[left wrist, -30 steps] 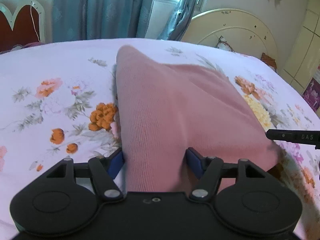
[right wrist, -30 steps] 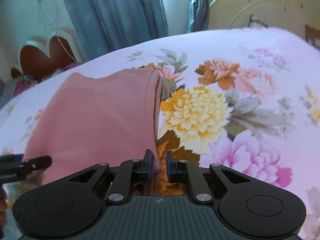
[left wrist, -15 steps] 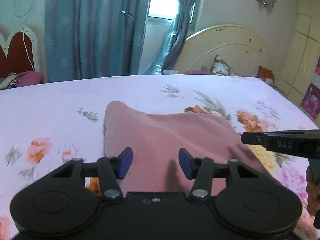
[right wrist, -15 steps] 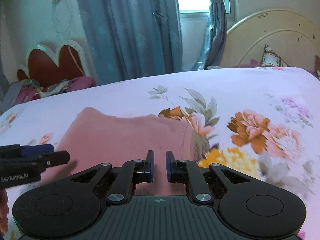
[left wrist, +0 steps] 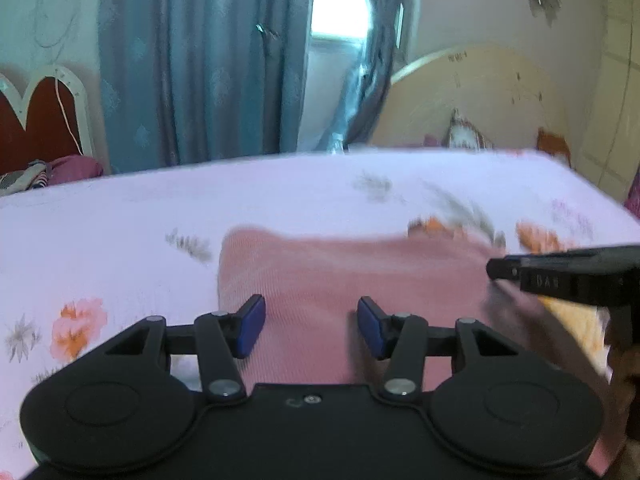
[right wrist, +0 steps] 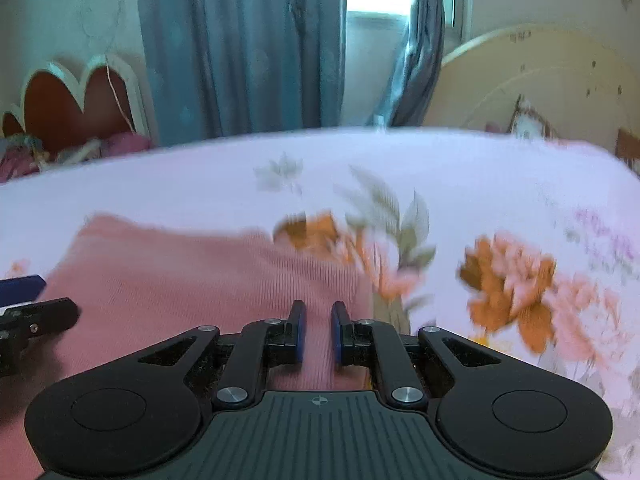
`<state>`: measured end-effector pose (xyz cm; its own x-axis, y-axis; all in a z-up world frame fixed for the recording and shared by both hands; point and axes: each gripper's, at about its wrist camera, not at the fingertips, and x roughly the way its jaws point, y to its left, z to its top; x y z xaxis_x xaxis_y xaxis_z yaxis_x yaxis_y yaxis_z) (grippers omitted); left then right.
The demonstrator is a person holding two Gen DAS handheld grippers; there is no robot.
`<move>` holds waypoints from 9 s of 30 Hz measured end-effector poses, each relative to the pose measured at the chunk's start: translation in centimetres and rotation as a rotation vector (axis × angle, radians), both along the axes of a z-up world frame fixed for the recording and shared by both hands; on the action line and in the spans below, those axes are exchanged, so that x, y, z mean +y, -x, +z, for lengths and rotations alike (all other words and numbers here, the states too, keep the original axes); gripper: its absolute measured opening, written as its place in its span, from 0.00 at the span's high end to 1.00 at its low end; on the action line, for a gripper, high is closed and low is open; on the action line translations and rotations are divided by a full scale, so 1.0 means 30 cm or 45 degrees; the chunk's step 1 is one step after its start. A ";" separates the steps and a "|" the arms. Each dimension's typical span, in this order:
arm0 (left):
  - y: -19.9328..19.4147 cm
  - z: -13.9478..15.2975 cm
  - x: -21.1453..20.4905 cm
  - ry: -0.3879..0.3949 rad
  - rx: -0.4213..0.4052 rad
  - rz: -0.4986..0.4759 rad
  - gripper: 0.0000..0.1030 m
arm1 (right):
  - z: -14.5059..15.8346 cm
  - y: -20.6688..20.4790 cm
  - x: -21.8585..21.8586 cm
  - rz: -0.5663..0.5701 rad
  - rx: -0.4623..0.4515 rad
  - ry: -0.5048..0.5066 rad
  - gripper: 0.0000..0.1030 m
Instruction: Fold small clothes
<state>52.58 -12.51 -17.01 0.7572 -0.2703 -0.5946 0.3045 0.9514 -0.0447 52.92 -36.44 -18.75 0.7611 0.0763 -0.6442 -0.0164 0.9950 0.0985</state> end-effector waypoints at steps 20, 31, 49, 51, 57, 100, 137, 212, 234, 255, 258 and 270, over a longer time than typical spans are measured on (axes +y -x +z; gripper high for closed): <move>-0.029 -0.003 -0.009 -0.061 0.073 0.064 0.37 | 0.038 0.022 -0.035 0.010 0.063 -0.078 0.89; 0.172 0.044 0.029 -0.070 0.035 0.007 0.37 | 0.115 0.244 -0.005 0.083 0.008 -0.086 0.88; 0.328 -0.031 0.052 -0.049 0.125 0.041 0.33 | 0.012 0.481 -0.005 0.161 0.136 0.046 0.88; 0.325 -0.038 0.049 -0.048 0.147 0.043 0.30 | 0.010 0.491 -0.018 0.147 0.147 0.029 0.88; 0.317 -0.025 0.049 -0.039 0.182 0.050 0.27 | 0.060 0.501 -0.065 0.115 0.141 -0.050 0.69; 0.059 -0.062 0.083 0.280 0.373 0.058 0.61 | -0.026 0.180 -0.087 0.177 0.225 -0.499 0.79; 0.114 0.161 1.262 0.245 0.220 0.074 0.69 | 0.215 0.140 1.265 0.315 0.113 -0.615 0.79; 0.396 0.052 1.294 -0.055 0.191 0.197 0.03 | 0.093 0.505 1.355 0.153 0.082 -0.026 0.69; 0.967 0.414 1.102 -0.174 0.075 0.441 0.00 | 0.337 1.045 1.239 0.276 -0.095 -0.173 0.68; 1.417 0.589 1.027 -0.212 -0.016 0.518 0.00 | 0.676 1.539 1.160 0.229 -0.367 -0.191 0.07; 1.443 0.602 1.023 -0.207 -0.029 0.522 0.00 | 0.689 1.558 1.149 0.230 -0.379 -0.201 0.07; 1.488 0.630 1.060 -0.174 -0.054 0.575 0.00 | 0.708 1.575 1.144 0.253 -0.405 -0.200 0.07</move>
<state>7.95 19.29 1.90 0.8055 0.1703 -0.5676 -0.1424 0.9854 0.0936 5.67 -2.12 2.49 0.8810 0.3208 -0.3478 -0.2611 0.9426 0.2082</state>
